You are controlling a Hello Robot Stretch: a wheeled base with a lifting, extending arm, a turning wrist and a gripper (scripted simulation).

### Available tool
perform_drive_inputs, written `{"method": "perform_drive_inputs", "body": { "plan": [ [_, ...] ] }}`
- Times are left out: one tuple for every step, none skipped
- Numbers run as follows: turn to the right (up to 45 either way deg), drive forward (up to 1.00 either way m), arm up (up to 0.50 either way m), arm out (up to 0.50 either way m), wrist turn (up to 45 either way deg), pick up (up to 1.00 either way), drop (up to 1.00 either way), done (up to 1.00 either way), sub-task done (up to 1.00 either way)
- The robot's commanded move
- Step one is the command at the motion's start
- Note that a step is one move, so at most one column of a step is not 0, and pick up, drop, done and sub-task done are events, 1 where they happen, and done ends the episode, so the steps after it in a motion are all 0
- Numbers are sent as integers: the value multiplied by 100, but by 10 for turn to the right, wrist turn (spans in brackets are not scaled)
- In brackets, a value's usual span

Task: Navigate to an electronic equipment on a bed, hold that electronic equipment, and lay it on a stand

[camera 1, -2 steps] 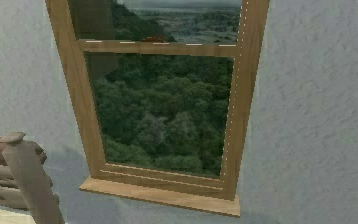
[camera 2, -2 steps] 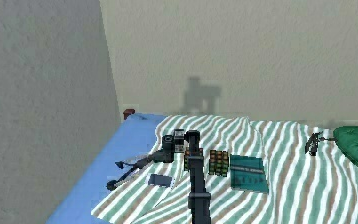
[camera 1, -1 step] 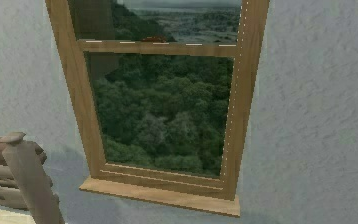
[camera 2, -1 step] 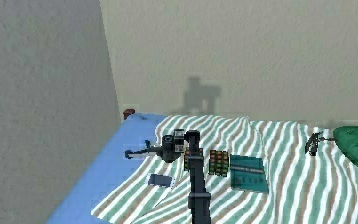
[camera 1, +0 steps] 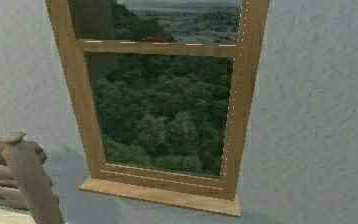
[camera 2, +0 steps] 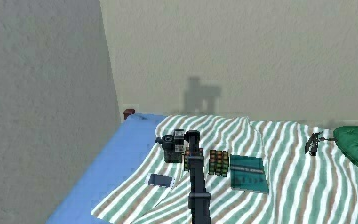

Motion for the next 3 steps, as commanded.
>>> {"method": "perform_drive_inputs", "body": {
  "plan": [
    [0,0,-30,0,0,0,0,0,0],
    [0,0,0,0,0,100,0,0,0],
    [0,0,10,0,0,0,0,0,0]
  ]
}}
